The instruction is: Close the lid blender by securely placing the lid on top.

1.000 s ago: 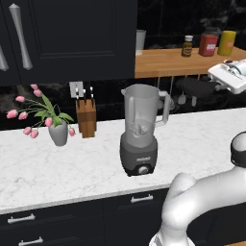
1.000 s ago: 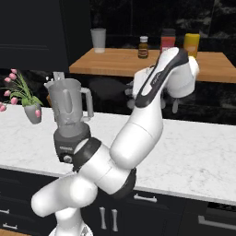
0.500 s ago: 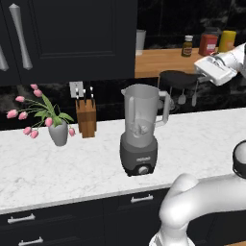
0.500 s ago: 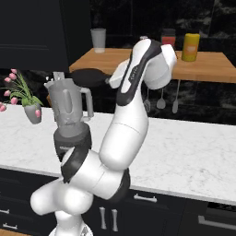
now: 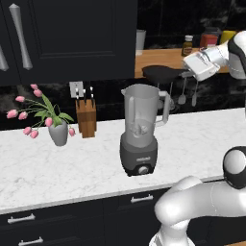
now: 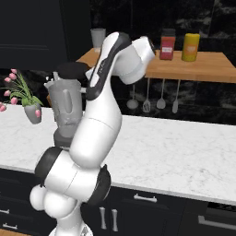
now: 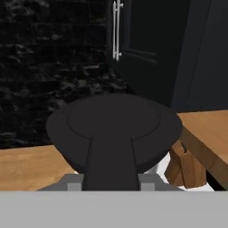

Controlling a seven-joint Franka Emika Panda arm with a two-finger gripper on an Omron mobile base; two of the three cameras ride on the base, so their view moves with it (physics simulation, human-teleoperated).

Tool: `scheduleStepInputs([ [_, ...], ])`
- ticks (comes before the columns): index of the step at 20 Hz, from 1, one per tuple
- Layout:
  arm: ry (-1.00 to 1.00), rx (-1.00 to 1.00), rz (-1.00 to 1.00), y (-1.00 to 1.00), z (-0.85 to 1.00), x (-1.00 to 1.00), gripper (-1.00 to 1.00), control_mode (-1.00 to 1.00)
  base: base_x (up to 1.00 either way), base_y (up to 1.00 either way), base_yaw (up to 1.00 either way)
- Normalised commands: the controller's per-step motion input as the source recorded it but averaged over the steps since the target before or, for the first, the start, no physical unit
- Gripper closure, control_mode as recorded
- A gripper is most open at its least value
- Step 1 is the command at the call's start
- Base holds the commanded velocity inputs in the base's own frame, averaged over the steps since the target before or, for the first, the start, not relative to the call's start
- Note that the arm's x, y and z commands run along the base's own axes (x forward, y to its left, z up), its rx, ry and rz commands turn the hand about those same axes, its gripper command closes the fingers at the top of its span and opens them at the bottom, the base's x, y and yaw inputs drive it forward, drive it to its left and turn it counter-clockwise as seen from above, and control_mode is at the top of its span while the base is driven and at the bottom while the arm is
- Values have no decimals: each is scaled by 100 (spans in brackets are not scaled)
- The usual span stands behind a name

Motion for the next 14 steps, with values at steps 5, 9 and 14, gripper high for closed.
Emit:
scheduleStepInputs([
  [5, 0, -4, -9, 41, 0, 0, 100, -100, 0, 0, 0],
  [9, 1, -3, -5, 11, 0, 9, 100, -100, 0, 0, 0],
  [14, 1, -3, -4, 8, 0, 11, 100, -100, 0, 0, 0],
])
